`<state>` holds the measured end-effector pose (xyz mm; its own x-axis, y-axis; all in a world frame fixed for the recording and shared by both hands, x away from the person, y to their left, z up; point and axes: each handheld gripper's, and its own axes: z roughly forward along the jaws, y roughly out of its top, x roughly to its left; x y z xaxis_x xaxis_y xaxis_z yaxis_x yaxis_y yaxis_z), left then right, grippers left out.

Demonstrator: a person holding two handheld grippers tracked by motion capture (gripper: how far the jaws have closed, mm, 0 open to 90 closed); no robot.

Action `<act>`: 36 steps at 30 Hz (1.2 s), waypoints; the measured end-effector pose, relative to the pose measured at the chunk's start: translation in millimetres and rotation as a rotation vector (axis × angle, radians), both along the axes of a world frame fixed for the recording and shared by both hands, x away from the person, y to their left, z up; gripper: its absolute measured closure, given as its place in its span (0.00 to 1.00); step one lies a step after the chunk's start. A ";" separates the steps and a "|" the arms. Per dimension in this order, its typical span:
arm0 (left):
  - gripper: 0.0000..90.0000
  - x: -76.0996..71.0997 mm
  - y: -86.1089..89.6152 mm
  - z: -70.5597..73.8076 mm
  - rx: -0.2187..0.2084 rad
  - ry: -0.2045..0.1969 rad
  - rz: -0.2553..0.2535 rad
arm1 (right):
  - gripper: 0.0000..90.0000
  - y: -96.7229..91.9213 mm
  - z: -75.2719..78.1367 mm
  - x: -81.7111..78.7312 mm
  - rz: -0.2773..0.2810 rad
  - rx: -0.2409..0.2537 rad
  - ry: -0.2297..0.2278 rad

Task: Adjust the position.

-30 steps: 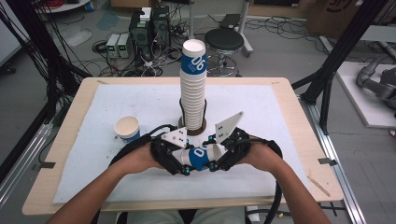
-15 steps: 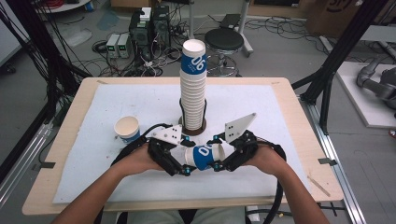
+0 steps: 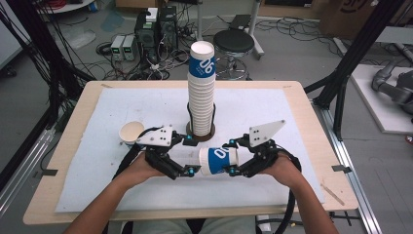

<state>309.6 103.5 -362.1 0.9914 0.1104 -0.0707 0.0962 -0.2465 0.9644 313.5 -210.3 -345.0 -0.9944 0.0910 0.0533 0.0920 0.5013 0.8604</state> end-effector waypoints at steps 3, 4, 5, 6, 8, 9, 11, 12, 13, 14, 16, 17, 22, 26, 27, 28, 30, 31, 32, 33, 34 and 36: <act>0.20 -0.4 3.1 -3.5 -0.028 0.004 0.017 | 0.35 -7.2 -5.6 0.5 -0.020 0.060 0.010; 0.19 -0.4 3.4 -4.7 -0.036 0.009 0.020 | 0.35 -9.1 -7.5 0.9 -0.023 0.085 0.012; 0.18 -0.2 3.7 -7.2 -0.055 0.018 0.021 | 0.35 -10.6 -8.7 1.0 -0.027 0.100 0.014; 0.18 -0.2 3.7 -8.7 -0.065 0.020 0.026 | 0.35 -12.7 -10.5 1.3 -0.028 0.124 0.016; 0.18 0.4 4.2 -12.9 -0.085 0.031 0.032 | 0.35 -14.7 -13.1 1.0 -0.036 0.141 0.021; 0.18 0.7 4.2 -14.3 -0.091 0.035 0.033 | 0.35 -15.0 -14.4 1.3 -0.037 0.147 0.018; 0.18 1.2 3.3 -18.2 -0.103 0.050 0.034 | 0.35 -15.3 -15.8 1.0 -0.040 0.153 0.020; 0.18 1.3 2.7 -20.0 -0.108 0.053 0.035 | 0.35 -15.4 -16.3 1.0 -0.041 0.163 0.020; 0.18 1.1 1.6 -21.7 -0.114 0.057 0.037 | 0.35 -15.8 -16.8 0.8 -0.038 0.176 0.024; 0.18 1.1 0.6 -23.3 -0.118 0.064 0.032 | 0.35 -16.1 -17.2 0.8 -0.041 0.186 0.024; 0.18 0.9 -2.2 -26.2 -0.121 0.068 0.032 | 0.35 -16.7 -18.5 0.9 -0.039 0.211 0.028; 0.18 1.2 -3.6 -27.6 -0.119 0.073 0.025 | 0.35 -16.7 -19.1 0.8 -0.037 0.222 0.031; 0.18 1.8 -9.2 -32.1 -0.129 0.088 0.004 | 0.35 -16.2 -20.9 -0.2 -0.025 0.250 0.034; 0.17 1.1 -11.5 -32.7 -0.150 0.097 -0.002 | 0.35 -15.5 -22.2 -0.4 -0.016 0.257 0.041; 0.17 1.0 -11.6 -32.4 -0.153 0.097 -0.008 | 0.35 -15.3 -22.5 -0.3 -0.012 0.260 0.041; 0.17 0.7 -12.0 -31.8 -0.156 0.094 -0.012 | 0.35 -15.0 -22.9 -0.2 -0.010 0.262 0.041; 0.17 0.8 -12.8 -31.4 -0.163 0.094 -0.014 | 0.35 -14.1 -23.9 -0.2 -0.007 0.260 0.049; 0.17 0.8 -13.1 -31.6 -0.166 0.097 -0.013 | 0.35 -13.5 -24.4 -0.1 -0.002 0.265 0.049; 0.17 1.3 -13.2 -31.8 -0.165 0.100 -0.018 | 0.35 -13.1 -24.8 0.0 0.003 0.265 0.049; 0.17 1.4 -13.4 -32.1 -0.169 0.106 -0.023 | 0.35 -12.7 -25.1 0.0 0.003 0.264 0.048; 0.19 1.4 -13.6 -32.2 -0.175 0.111 -0.029 | 0.35 -12.5 -25.4 -0.5 0.006 0.263 0.057; 0.22 1.0 -13.2 -31.7 -0.173 0.103 -0.035 | 0.35 -12.2 -26.8 0.7 0.006 0.270 0.052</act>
<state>310.6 90.3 -393.8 0.9810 0.0532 -0.1864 0.1904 -0.0829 0.9782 314.1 -222.5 -371.8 -0.9902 0.0605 0.1262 0.1375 0.2549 0.9571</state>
